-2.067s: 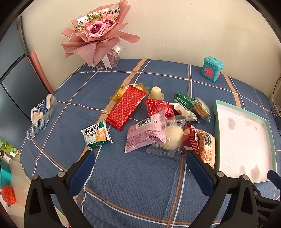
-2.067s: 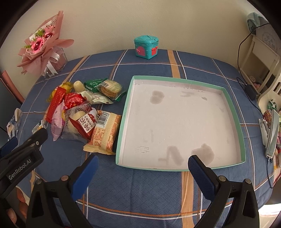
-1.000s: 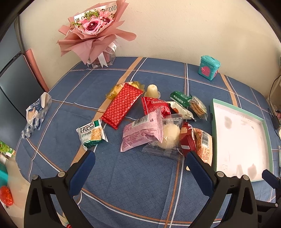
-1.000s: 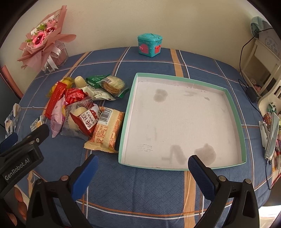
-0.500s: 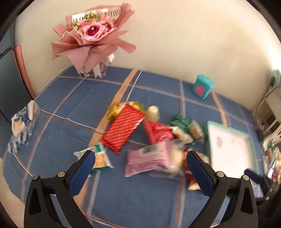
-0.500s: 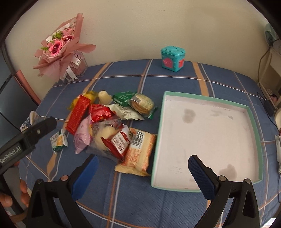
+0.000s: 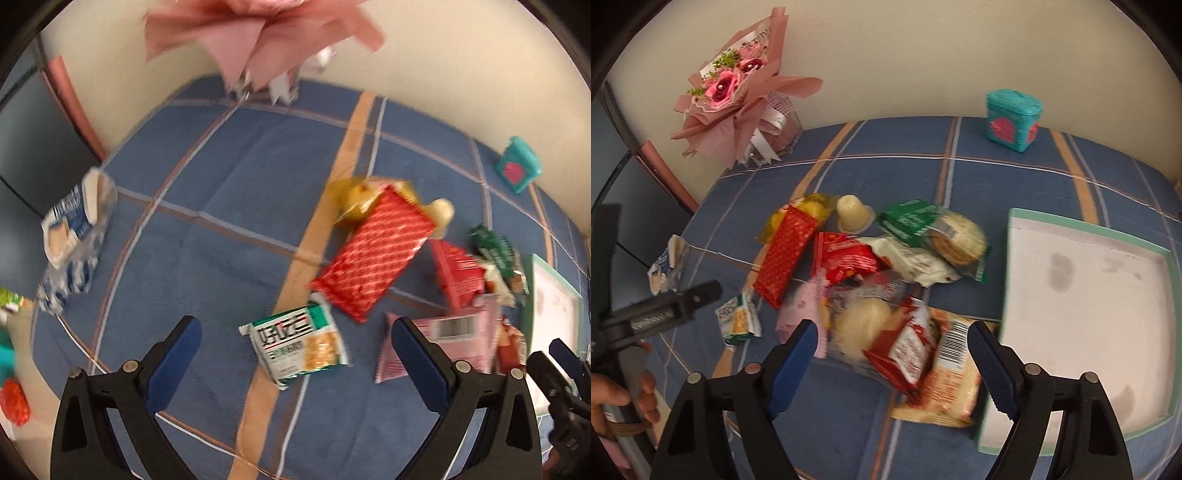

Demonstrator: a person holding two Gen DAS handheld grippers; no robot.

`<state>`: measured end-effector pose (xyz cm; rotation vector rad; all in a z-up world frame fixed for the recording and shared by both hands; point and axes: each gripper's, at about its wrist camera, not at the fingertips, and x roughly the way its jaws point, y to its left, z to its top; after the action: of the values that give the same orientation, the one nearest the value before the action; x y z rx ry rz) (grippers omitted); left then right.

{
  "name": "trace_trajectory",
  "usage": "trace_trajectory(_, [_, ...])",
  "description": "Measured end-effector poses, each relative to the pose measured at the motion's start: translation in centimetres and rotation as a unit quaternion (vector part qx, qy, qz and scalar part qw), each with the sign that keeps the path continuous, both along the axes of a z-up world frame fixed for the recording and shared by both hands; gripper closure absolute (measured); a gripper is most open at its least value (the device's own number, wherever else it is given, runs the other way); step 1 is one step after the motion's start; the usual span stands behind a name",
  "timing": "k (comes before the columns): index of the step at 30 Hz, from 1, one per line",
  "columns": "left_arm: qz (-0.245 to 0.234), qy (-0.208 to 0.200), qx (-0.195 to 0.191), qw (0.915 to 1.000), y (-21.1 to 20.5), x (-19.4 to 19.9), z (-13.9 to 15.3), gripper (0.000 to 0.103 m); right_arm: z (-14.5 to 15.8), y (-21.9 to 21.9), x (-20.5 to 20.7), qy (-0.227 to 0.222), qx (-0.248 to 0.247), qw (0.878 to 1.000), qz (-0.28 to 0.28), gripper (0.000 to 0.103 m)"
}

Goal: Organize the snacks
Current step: 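Grasp the green-white cracker pack with the left gripper while the right gripper grasps the pink pastry pack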

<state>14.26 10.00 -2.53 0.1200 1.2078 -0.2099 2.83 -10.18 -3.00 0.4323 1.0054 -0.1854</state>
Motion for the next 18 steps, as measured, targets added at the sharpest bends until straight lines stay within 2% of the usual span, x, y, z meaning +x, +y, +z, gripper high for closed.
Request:
trace_trajectory(6, [0.02, 0.049, -0.007, 0.9986, 1.1, 1.3, -3.6, 0.002, -0.7, 2.2, 2.3, -0.002, 0.018, 0.999, 0.038, 0.032])
trace_trajectory(8, [0.022, 0.061, -0.012, 0.9978, 1.1, 1.3, -4.6, 0.01, -1.2, 2.6, 3.0, 0.0, 0.028, 0.999, 0.046, 0.037])
trace_trajectory(9, [0.024, 0.071, -0.017, 0.9971, 1.1, 1.4, -5.2, 0.011, -1.5, 2.8, 3.2, 0.002, 0.035, 0.998, 0.049, 0.042])
trace_trajectory(11, [0.026, 0.081, -0.022, 0.9961, 1.1, 1.5, -5.8, 0.013, -2.2, 2.9, 3.7, 0.01, 0.045, 0.998, 0.053, 0.044])
trace_trajectory(13, [0.028, 0.086, -0.033, 0.9953, 1.2, 1.6, -6.4, 0.013, -2.5, 2.8, 3.9, 0.012, 0.052, 0.997, 0.053, 0.049])
trace_trajectory(16, [0.027, 0.091, -0.045, 0.9945, 1.3, 1.8, -7.1, 0.023, -2.9, 2.7, 4.2, 0.007, 0.072, 0.996, 0.055, 0.056])
trace_trajectory(18, [0.028, 0.091, -0.04, 0.9947, 1.0, 1.9, -7.4, 0.026, -3.3, 2.8, 4.5, 0.005, 0.084, 0.995, 0.059, 0.06])
